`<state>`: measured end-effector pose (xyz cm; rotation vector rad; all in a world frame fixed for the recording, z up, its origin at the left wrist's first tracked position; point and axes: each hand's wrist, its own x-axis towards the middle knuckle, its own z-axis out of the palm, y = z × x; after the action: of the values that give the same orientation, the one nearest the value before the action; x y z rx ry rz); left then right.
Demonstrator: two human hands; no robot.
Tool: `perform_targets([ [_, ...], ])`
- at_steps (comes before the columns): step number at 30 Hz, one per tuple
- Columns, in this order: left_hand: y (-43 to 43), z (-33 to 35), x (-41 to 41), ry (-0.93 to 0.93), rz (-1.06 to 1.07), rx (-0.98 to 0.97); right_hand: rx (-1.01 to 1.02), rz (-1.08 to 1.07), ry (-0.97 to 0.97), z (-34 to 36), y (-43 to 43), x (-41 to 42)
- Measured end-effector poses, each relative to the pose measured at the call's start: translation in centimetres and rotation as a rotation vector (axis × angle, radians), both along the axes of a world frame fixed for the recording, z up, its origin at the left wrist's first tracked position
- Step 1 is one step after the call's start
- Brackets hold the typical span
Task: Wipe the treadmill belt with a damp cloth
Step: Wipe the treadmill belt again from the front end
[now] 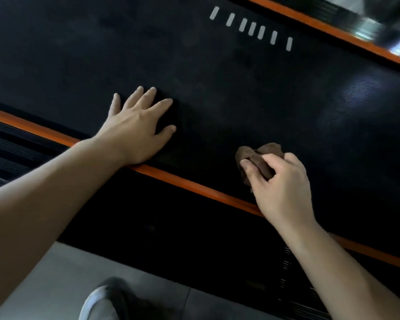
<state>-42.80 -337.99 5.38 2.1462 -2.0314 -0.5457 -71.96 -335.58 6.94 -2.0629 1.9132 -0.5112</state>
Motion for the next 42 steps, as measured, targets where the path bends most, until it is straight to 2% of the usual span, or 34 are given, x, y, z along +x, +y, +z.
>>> perform_targets([
  [5, 1.1, 0.1, 1.9, -0.038, 0.076, 0.023, 0.057, -0.156, 0.119, 1.1, 0.9, 2.2],
  [10, 1.3, 0.0, 2.9, -0.003, 0.052, 0.03, 0.071, -0.268, 0.11, 1.1, 1.5, 3.5],
  [13, 1.3, -0.2, 2.6, -0.016, 0.054, 0.03, 0.037, -0.308, 0.208, 0.8, 2.3, 4.7],
  [16, 1.4, -0.2, 2.7, -0.012, 0.056, 0.036, 0.086, -0.331, 0.262, 1.0, 2.4, 5.3],
  [21, 1.2, 0.1, 2.5, -0.008, 0.052, 0.051, 0.135, -0.375, 0.143, 1.3, 2.0, 6.0],
  [30, 1.1, 0.4, 3.2, -0.037, -0.003, 0.087, 0.09, -0.496, 0.164, 0.7, 1.9, 10.2],
  [32, 0.7, 0.7, 5.7, -0.076, -0.052, 0.096, 0.035, -0.458, 0.157, 0.3, 1.8, 13.4],
  [35, -0.6, 0.8, 13.1, -0.151, 0.009, 0.126, -0.044, -0.435, 0.115, -0.2, 1.6, 19.8],
  [42, -1.5, 0.7, 31.7, -0.143, 0.021, 0.144, -0.077, -0.415, 0.065, -0.9, 0.8, 36.5],
])
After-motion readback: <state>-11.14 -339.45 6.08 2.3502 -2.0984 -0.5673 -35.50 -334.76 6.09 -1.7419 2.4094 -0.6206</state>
